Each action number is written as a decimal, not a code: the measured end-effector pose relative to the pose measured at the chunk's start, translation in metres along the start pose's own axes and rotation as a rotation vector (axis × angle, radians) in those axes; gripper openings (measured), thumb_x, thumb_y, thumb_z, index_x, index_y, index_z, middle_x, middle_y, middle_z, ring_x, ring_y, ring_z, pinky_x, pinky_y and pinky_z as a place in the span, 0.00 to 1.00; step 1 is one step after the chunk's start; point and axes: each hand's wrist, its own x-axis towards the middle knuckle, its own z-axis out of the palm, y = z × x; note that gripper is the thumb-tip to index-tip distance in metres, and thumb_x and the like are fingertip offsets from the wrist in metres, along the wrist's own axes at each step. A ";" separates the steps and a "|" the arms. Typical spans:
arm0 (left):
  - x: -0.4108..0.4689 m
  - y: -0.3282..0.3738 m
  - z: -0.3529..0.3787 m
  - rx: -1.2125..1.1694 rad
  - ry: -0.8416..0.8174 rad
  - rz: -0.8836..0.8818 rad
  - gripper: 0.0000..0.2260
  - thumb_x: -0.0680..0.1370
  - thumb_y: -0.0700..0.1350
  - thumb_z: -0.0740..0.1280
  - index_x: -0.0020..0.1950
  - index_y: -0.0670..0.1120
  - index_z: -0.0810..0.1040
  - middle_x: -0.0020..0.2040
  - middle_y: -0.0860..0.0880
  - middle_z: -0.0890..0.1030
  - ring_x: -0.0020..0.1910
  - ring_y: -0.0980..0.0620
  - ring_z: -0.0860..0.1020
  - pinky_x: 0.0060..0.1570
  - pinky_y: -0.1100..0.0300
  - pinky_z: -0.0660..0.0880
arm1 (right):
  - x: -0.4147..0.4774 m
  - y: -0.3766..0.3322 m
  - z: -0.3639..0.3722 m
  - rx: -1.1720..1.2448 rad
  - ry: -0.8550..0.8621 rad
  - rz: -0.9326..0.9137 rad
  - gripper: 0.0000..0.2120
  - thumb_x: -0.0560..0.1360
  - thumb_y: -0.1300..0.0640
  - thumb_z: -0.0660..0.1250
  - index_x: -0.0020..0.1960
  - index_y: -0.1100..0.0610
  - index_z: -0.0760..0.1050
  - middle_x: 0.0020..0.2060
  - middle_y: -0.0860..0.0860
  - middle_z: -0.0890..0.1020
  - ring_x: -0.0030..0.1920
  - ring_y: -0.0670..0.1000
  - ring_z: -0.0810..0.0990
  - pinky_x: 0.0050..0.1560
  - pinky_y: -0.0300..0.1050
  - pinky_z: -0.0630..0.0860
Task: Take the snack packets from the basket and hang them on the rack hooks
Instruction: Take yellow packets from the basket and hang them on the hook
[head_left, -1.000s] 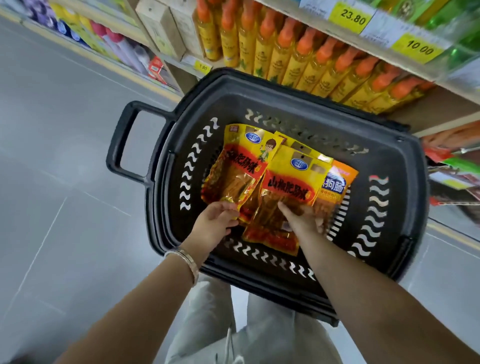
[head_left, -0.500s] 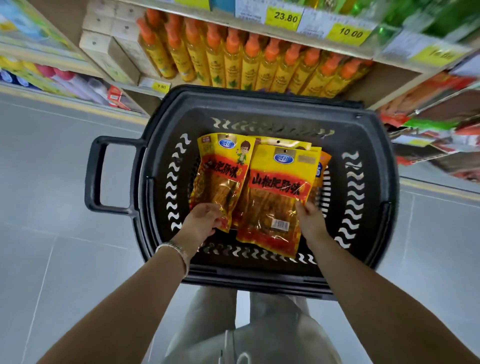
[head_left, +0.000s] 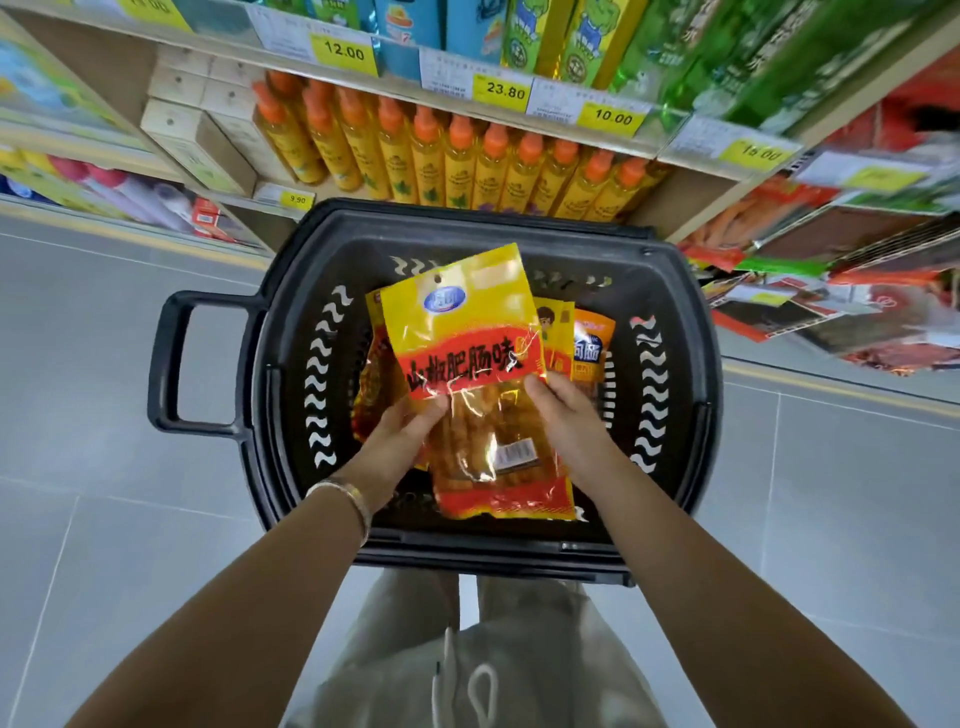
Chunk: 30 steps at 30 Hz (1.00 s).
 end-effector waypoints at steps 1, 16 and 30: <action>0.000 0.000 -0.001 -0.118 -0.075 0.007 0.34 0.66 0.66 0.71 0.67 0.49 0.73 0.61 0.47 0.80 0.59 0.44 0.79 0.59 0.46 0.75 | 0.001 -0.003 0.003 0.044 -0.011 0.035 0.25 0.77 0.42 0.62 0.70 0.51 0.67 0.64 0.45 0.71 0.62 0.43 0.67 0.62 0.40 0.63; 0.003 -0.026 -0.014 -0.307 0.350 -0.205 0.22 0.70 0.58 0.73 0.60 0.54 0.73 0.52 0.44 0.83 0.47 0.41 0.83 0.41 0.44 0.80 | 0.097 0.049 -0.014 -0.251 0.206 0.283 0.11 0.78 0.46 0.59 0.54 0.53 0.72 0.44 0.52 0.75 0.44 0.53 0.75 0.33 0.41 0.64; -0.012 -0.008 -0.011 -0.304 0.425 -0.153 0.17 0.70 0.60 0.71 0.54 0.52 0.76 0.46 0.48 0.84 0.44 0.47 0.83 0.39 0.54 0.78 | 0.088 0.038 0.002 0.023 0.181 0.296 0.11 0.74 0.59 0.68 0.53 0.50 0.70 0.53 0.52 0.77 0.43 0.47 0.77 0.34 0.42 0.75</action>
